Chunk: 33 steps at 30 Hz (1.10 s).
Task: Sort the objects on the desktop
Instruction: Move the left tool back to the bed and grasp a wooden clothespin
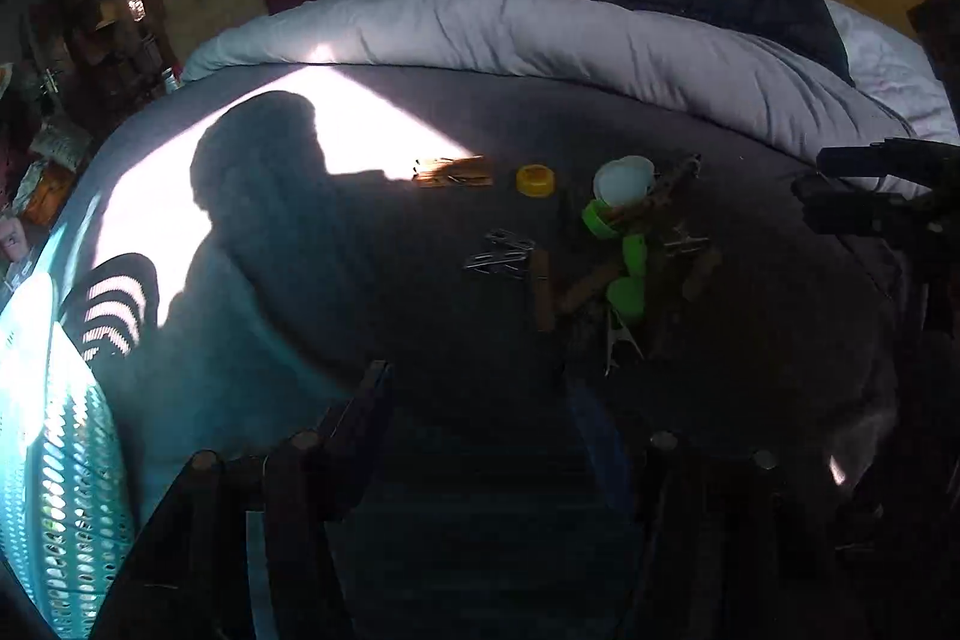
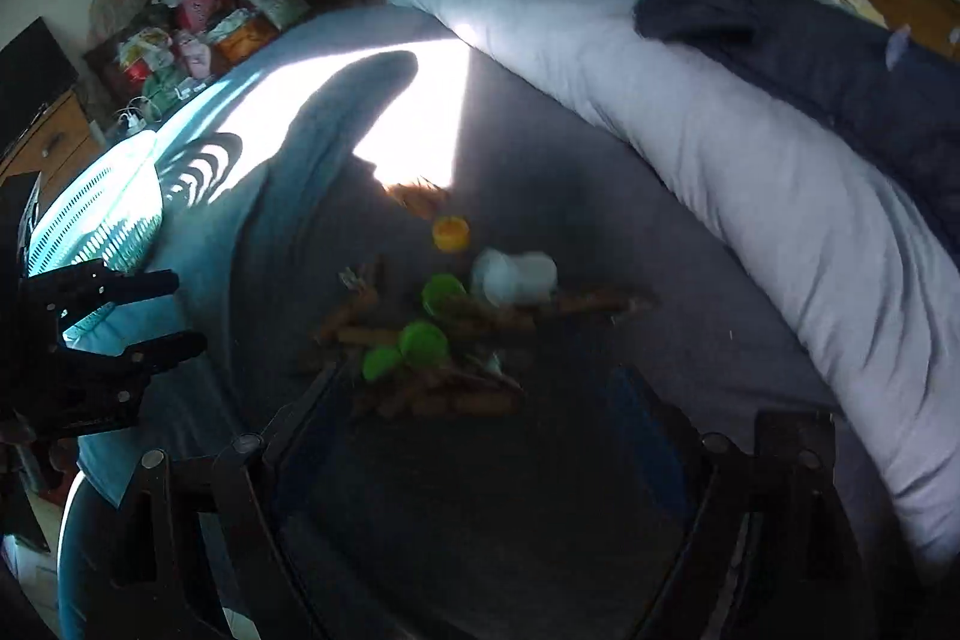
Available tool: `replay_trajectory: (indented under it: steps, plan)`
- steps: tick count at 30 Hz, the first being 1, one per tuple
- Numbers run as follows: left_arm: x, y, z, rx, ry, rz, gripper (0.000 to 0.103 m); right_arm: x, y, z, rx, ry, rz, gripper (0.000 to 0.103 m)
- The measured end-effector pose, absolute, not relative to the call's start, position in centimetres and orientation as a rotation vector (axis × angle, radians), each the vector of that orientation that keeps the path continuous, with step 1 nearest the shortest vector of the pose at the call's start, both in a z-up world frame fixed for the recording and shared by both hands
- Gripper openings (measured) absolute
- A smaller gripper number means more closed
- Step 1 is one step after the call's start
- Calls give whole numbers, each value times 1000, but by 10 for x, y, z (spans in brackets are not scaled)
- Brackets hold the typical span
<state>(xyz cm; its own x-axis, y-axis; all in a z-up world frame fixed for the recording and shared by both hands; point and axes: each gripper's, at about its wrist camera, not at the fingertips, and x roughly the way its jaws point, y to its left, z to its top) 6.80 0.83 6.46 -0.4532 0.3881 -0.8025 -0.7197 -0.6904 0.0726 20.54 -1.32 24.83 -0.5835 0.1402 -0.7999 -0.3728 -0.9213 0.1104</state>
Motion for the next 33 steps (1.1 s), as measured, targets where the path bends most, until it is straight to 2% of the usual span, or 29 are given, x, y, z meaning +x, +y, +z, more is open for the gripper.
replay_trajectory:
  steps: [3, 15, 18, 20, 22, 23, 24, 25, 27, 33]
  plan:
    - [63, 23, 45, -1040, 534, 2124, 53, 236, -9, 227, -1238, 467, 2523, 87]
    - [51, 36, 30, -1009, 598, 1967, 51, 273, 14, 180, -1194, 794, 2469, 86]
    - [47, 46, 17, -1049, 606, 1930, 51, 274, 17, 178, -1176, 818, 2474, 86]
    - [50, 49, 13, -1039, 609, 1929, 49, 273, 15, 177, -1173, 801, 2480, 86]
    - [52, 50, 13, -1036, 578, 1914, 30, 274, 13, 178, -1172, 780, 2493, 85]
    - [53, 51, 14, -1037, 564, 1910, 24, 273, 11, 179, -1175, 775, 2507, 81]
    - [54, 50, 13, -1037, 565, 1914, 17, 271, 11, 180, -1183, 769, 2522, 73]
    - [57, 50, 14, -1034, 567, 1922, 16, 268, 11, 181, -1201, 761, 2546, 69]
    - [62, 46, 16, -1042, 542, 1937, 16, 257, 8, 185, -1251, 695, 2611, 52]
    - [66, 19, 11, -1105, 420, 1982, 16, 205, 6, 191, -1433, 251, 2783, 48]
